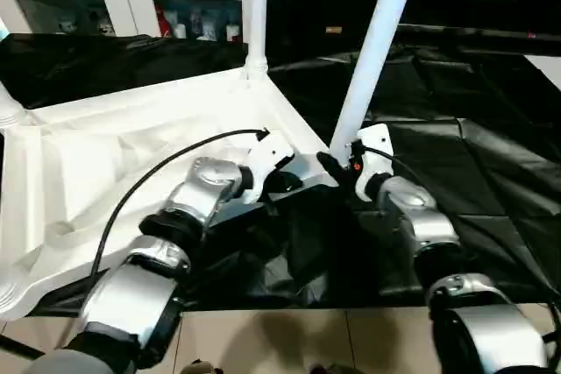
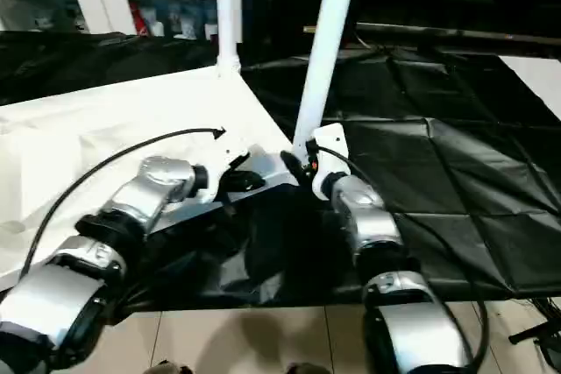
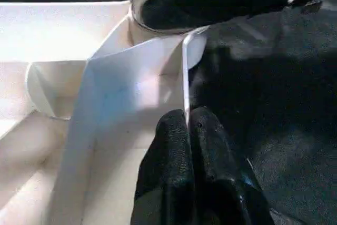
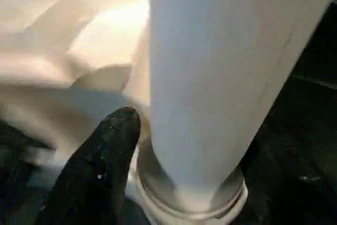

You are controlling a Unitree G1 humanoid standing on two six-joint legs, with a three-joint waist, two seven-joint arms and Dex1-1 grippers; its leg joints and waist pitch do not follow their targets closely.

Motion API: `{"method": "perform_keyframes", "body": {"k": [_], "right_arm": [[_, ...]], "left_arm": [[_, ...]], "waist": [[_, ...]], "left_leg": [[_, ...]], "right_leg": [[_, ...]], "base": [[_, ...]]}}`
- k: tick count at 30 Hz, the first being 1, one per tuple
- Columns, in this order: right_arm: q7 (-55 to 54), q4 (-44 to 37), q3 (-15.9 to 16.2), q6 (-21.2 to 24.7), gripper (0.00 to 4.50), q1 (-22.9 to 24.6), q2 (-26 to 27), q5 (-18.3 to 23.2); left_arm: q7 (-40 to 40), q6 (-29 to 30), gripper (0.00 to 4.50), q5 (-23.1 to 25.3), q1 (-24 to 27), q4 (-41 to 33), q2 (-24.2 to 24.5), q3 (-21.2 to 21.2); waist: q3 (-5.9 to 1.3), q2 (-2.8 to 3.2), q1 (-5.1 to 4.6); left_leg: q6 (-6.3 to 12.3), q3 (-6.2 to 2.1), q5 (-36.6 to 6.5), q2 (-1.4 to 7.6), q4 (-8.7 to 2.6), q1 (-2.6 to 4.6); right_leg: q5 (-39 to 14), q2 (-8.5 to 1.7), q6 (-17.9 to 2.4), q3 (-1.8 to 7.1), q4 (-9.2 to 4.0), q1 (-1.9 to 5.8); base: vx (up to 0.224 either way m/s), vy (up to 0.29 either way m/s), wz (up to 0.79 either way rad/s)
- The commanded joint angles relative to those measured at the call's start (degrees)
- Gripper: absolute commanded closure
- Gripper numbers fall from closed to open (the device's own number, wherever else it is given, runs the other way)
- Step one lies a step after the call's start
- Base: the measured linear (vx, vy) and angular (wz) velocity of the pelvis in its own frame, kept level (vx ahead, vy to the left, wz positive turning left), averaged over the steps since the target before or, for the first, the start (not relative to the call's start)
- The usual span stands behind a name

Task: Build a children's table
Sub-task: Rotate leg to tighten

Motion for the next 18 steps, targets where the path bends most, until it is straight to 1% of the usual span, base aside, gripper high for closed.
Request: {"method": "perform_keyframes", "body": {"k": [1, 2, 3, 4, 5, 6, 7, 8, 10, 11, 12, 13, 14, 16, 17, 18], "right_arm": [[12.1, -2.7, 5.1, 0.2, 1.49, 1.8, -0.9, -0.3], [14.5, -3.4, 5.2, 0.0, 1.49, 1.9, -2.0, 0.0], [16.7, -4.0, 5.1, 0.2, 1.49, 1.8, -3.4, 0.4], [17.3, -4.1, 5.0, 0.2, 1.49, 1.8, -3.8, 0.5], [20.6, -4.7, 5.0, 0.4, 1.49, 1.8, -5.7, 1.1], [21.5, -4.9, 5.0, 0.5, 1.49, 1.8, -6.2, 1.2], [25.2, -5.2, 5.4, 0.6, 1.49, 1.8, -8.1, 1.6], [27.1, -5.3, 5.7, 0.6, 1.49, 1.7, -9.1, 1.7], [27.7, -5.3, 5.9, 0.7, 1.49, 1.7, -9.4, 1.7], [28.5, -5.3, 6.2, 0.7, 1.49, 1.6, -9.9, 1.7], [29.5, -5.2, 6.5, 0.7, 1.49, 1.4, -10.5, 1.5], [30.3, -5.0, 6.6, 0.8, 1.49, 1.2, -10.9, 1.3], [30.3, -5.0, 6.6, 0.8, 1.49, 1.2, -10.9, 1.3], [30.9, -4.7, 6.6, 1.3, 1.49, 1.0, -11.1, 1.2], [31.7, -4.2, 6.6, 1.7, 1.73, 0.6, -10.8, 1.3], [32.1, -3.9, 6.5, 2.0, 1.81, 0.3, -10.5, 1.6]], "left_arm": [[-5.4, 0.1, 4.5, 0.7, 1.1, -0.7, 0.8, -3.3], [-7.0, 0.2, 4.5, 0.7, 1.2, -0.9, 1.4, -3.6], [-8.5, 0.0, 4.5, 1.0, 1.3, -1.0, 2.2, -4.2], [-8.9, 0.0, 4.5, 1.1, 1.3, -1.0, 2.4, -4.3], [-10.5, -0.2, 4.5, 1.7, 1.6, -1.2, 3.5, -5.2], [-10.9, -0.1, 4.5, 1.9, 1.6, -1.3, 3.8, -5.3], [-12.2, 0.6, 4.5, 2.2, 1.8, -2.0, 4.7, -5.7], [-12.8, 1.0, 4.5, 2.1, 1.9, -2.5, 5.2, -5.7], [-13.1, 1.1, 4.5, 2.2, 2.0, -2.7, 5.3, -5.7], [-13.5, 1.3, 4.5, 2.2, 2.0, -2.9, 5.6, -5.7], [-14.0, 1.5, 4.5, 2.2, 2.2, -3.2, 5.9, -5.8], [-14.6, 1.6, 4.5, 2.1, 2.4, -3.7, 6.3, -5.9], [-14.6, 1.6, 4.5, 2.1, 2.4, -3.7, 6.3, -5.9], [-15.2, 1.8, 4.5, 2.0, 2.7, -4.2, 6.6, -6.1], [-16.1, 2.4, 4.5, 1.5, 3.3, -5.3, 7.1, -6.4], [-16.6, 2.8, 4.5, 1.3, 3.6, -5.8, 7.4, -6.4]], "waist": [[-3.63, 0.7, 0.26], [-3.71, 0.46, 0.39], [-3.74, 0.31, 0.44], [-3.7, 0.65, 0.67], [-3.65, -0.29, 0.72], [-3.7, 0.2, 1.02], [-3.68, -0.07, 1.15], [-3.54, -0.04, 1.38], [-3.53, 0.06, 1.49], [-3.44, -0.11, 1.61], [-3.37, -0.14, 1.74], [-3.37, -0.13, 1.77], [-3.36, -0.43, 1.99], [-3.37, -0.37, 2.05], [-3.41, -0.7, 2.08], [-3.46, -0.61, 2.19]], "left_leg": [[1.85, -0.63, -17.4, 1.11, -3.71, 0.23], [2.57, -0.51, -15.8, 1.14, -3.46, 0.2], [2.88, -0.5, -14.9, 1.23, -3.47, 0.08], [3.15, -0.41, -14.0, 1.34, -3.42, 0.12], [3.43, -0.25, -13.7, 1.39, -3.37, 0.1], [3.75, -0.23, -13.1, 1.49, -3.28, 0.24], [3.79, -0.25, -12.8, 1.55, -3.27, 0.26], [4.06, -0.1, -12.9, 1.59, -3.21, 0.33], [3.93, -0.09, -13.3, 1.63, -3.24, 0.36], [3.6, -0.13, -13.9, 1.66, -3.32, 0.43], [3.19, -0.11, -14.6, 1.65, -3.35, 0.51], [3.02, -0.14, -14.8, 1.66, -3.39, 0.49], [2.81, -0.19, -14.9, 1.69, -3.39, 0.51], [2.58, -0.22, -14.8, 1.68, -3.46, 0.47], [2.59, -0.17, -14.4, 1.63, -3.4, 0.43], [2.66, -0.27, -13.7, 1.68, -3.42, 0.36]], "right_leg": [[-11.1, -2.43, -13.0, 1.69, -4.12, 2.62], [-8.5, -2.37, -14.0, 1.66, -3.8, 2.77], [-7.4, -2.36, -14.4, 1.64, -3.56, 2.87], [-6.3, -2.26, -15.1, 1.53, -3.35, 2.88], [-6.2, -2.22, -15.3, 1.49, -3.41, 2.85], [-5.7, -2.29, -15.8, 1.52, -3.11, 2.86], [-5.5, -2.33, -16.0, 1.45, -3.1, 2.92], [-5.8, -2.32, -16.4, 1.47, -3.11, 2.82], [-6.9, -2.45, -16.3, 1.53, -3.17, 2.71], [-8.8, -2.55, -15.9, 1.52, -3.31, 2.66], [-10.7, -2.59, -15.4, 1.57, -3.49, 2.56], [-11.3, -2.63, -15.2, 1.59, -3.55, 2.55], [-12.5, -2.75, -14.8, 1.61, -3.56, 2.51], [-13.0, -2.71, -14.3, 1.63, -3.6, 2.46], [-12.6, -2.66, -14.1, 1.63, -3.57, 2.45], [-12.1, -2.75, -14.2, 1.62, -3.36, 2.55]], "base": [[0.0, 0.0, 0.0], [0.0, 0.0, 0.0], [0.0, 0.0, 0.0], [0.0, 0.0, 0.0], [0.0, 0.0, 0.0], [0.0, 0.0, 0.0], [0.0, 0.0, 0.0], [0.0, 0.0, 0.0], [0.0, 0.0, 0.0], [0.0, 0.0, 0.0], [0.0, 0.0, 0.0], [0.0, 0.0, 0.0], [0.0, 0.0, 0.0], [0.0, 0.0, 0.0], [0.0, 0.0, 0.0], [0.0, 0.0, 0.0]]}}
